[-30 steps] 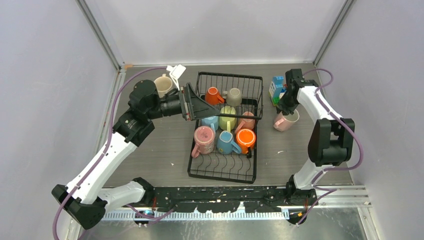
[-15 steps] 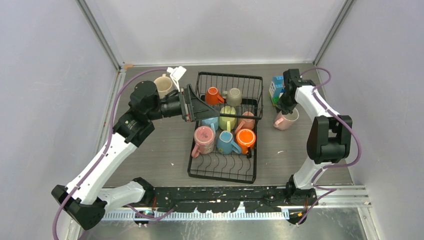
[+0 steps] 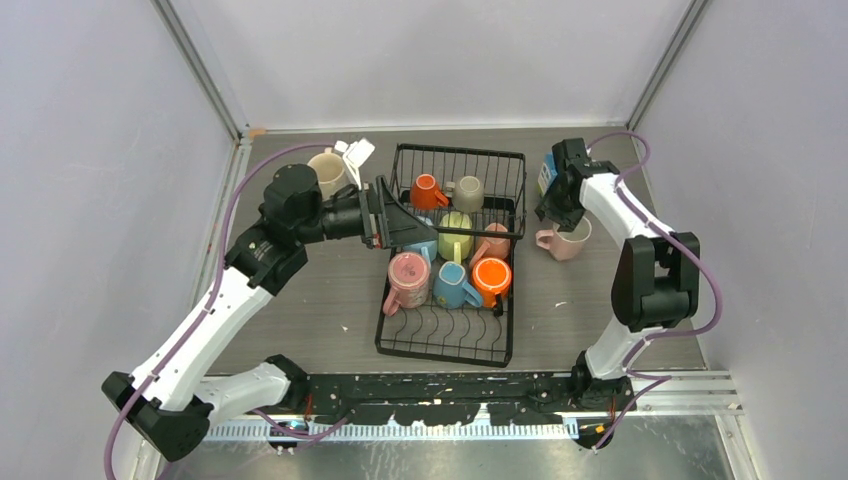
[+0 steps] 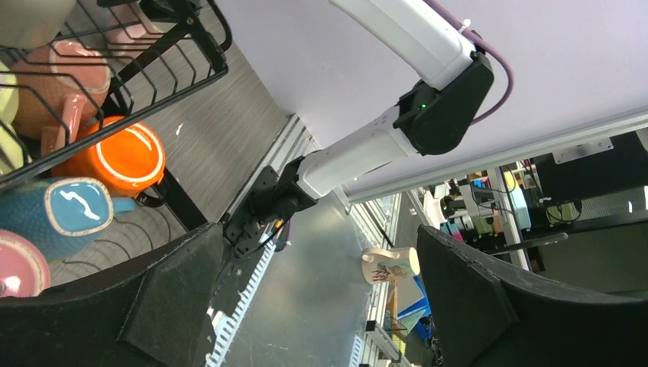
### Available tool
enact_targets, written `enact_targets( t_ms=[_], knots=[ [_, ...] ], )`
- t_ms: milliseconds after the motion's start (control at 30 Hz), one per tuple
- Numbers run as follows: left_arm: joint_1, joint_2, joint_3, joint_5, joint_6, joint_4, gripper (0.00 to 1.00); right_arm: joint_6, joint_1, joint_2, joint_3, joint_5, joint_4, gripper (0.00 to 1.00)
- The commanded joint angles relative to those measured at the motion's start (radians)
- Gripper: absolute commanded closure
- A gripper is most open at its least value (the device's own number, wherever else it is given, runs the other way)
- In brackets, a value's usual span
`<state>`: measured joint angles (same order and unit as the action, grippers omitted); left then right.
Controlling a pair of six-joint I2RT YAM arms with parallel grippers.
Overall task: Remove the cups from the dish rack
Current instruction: Place the cup at the center of the board, then unload the cup from the dish rack.
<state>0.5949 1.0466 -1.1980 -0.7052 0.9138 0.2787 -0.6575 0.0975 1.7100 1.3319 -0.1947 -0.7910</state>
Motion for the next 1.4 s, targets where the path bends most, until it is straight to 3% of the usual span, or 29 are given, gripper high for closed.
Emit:
enact_targets(
  t_ms=[0, 133, 400, 633, 833, 1100, 1267, 1367],
  knots=[
    [-0.005, -0.039, -0.002, 0.018, -0.056, 0.066, 0.00, -0.016, 0.011, -0.089, -0.016, -0.020, 0.016, 0.47],
    [-0.005, -0.054, 0.013, 0.032, -0.075, 0.102, 0.00, -0.016, 0.014, -0.135, -0.028, -0.022, 0.003, 0.37],
    [-0.005, -0.098, 0.035, 0.086, -0.152, 0.229, 0.00, -0.008, 0.014, -0.265, -0.039, -0.034, -0.029, 0.01],
    [-0.004, -0.142, 0.077, 0.173, -0.201, 0.314, 0.00, -0.004, 0.014, -0.350, -0.044, -0.008, -0.047, 0.00],
    [0.012, -0.188, 0.174, 0.373, -0.273, 0.393, 0.00, 0.005, 0.014, -0.441, -0.047, 0.020, -0.057, 0.00],
    [0.227, -0.106, 0.136, 0.840, -0.332, 0.525, 0.00, 0.004, 0.014, -0.529, -0.072, 0.045, -0.040, 0.00],
    [0.331, -0.021, 0.145, 1.003, -0.362, 0.518, 0.00, 0.002, 0.014, -0.556, -0.078, 0.069, -0.026, 0.00],
    [0.356, 0.010, 0.156, 1.031, -0.391, 0.477, 0.00, 0.001, 0.014, -0.571, -0.081, 0.086, -0.021, 0.00]
  ],
)
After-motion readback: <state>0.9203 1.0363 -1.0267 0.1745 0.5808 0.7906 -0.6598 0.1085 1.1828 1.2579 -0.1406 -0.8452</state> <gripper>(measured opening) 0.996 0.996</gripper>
